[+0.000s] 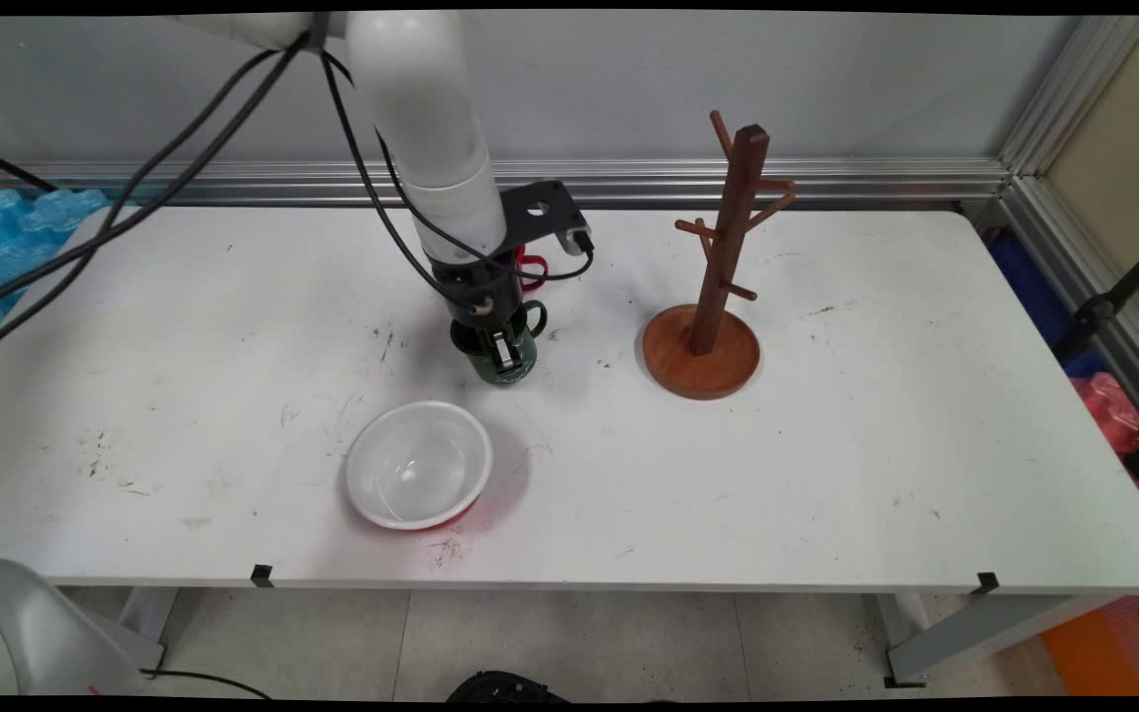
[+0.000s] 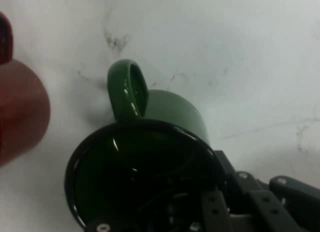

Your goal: Place the picked object on the table

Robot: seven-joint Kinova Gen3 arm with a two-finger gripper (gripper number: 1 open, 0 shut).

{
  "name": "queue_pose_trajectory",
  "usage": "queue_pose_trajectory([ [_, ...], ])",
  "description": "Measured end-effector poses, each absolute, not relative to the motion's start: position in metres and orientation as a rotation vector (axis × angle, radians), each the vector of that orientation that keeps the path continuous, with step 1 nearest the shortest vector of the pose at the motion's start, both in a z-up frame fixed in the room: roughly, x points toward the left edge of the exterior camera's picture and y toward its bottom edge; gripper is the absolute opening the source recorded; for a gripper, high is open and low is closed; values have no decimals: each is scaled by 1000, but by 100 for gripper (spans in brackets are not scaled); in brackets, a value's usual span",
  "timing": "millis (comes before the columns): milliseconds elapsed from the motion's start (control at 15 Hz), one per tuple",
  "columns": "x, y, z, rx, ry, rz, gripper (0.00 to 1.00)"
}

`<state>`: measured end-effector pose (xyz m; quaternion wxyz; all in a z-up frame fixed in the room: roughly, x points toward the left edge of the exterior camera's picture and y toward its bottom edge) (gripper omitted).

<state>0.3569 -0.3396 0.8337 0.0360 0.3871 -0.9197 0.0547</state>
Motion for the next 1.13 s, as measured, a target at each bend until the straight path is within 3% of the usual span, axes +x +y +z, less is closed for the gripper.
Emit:
queue_pose_trajectory([
  [467, 351, -347, 822, 1223, -2868, 152, 0],
  [533, 350, -348, 821, 1226, -2873, 152, 100],
  [1133, 340, -353, 821, 1203, -2870, 166, 100],
])
